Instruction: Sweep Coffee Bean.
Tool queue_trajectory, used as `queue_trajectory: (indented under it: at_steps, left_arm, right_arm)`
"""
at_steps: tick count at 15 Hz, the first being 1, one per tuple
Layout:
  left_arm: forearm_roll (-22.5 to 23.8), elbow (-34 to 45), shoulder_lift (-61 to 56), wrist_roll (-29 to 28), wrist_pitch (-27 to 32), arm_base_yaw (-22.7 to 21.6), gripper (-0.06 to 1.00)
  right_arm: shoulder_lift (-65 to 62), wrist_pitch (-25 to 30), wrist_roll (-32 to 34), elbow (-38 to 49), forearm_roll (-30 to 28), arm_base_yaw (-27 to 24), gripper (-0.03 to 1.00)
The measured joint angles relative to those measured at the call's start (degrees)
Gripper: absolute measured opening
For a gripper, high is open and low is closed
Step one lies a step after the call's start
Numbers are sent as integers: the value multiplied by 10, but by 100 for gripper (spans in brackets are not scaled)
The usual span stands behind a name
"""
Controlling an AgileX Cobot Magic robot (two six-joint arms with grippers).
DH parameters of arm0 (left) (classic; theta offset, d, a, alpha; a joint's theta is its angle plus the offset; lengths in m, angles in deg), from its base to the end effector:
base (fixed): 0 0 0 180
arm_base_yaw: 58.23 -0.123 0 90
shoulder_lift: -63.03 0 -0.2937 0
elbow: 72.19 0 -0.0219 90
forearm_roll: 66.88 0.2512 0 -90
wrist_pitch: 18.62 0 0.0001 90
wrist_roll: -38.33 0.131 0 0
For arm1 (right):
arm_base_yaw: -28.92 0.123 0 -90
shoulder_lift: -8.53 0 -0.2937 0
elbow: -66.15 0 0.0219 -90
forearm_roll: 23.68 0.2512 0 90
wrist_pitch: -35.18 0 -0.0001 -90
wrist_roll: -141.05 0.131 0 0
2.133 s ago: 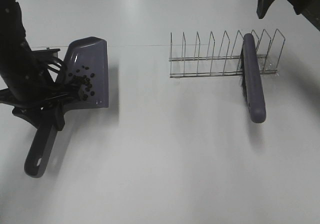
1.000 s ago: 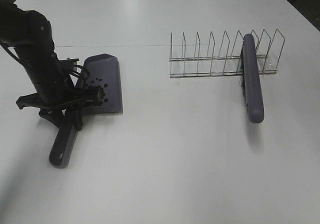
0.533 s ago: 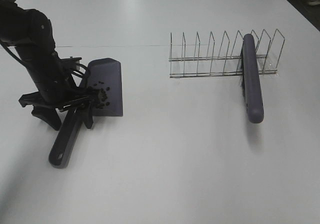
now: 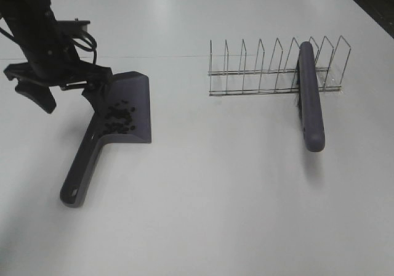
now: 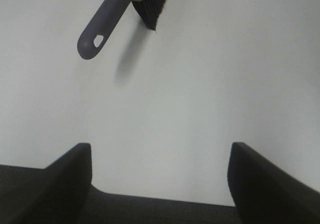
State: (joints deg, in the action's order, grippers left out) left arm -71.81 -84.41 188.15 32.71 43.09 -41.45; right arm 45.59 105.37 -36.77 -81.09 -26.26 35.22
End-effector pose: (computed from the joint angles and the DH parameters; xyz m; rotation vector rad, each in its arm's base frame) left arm 0.4005 -0.1311 0.1556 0.2409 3.0516 -0.1447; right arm 0.0781 0.0030 0.3069 -0.0876 2.4407 0.0073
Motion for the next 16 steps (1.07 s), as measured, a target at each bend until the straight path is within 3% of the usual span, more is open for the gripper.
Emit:
queue_trajectory:
  at_steps: [7, 16]
  left_arm:
    - [23, -29, -141, 26, 51, 0, 82]
    - [26, -29, -286, 30, 83, 0, 82]
  right_arm:
    - [-128, 0, -1, 136, -1, 0, 66]
    - [-269, -27, -45, 167, 26, 0, 66]
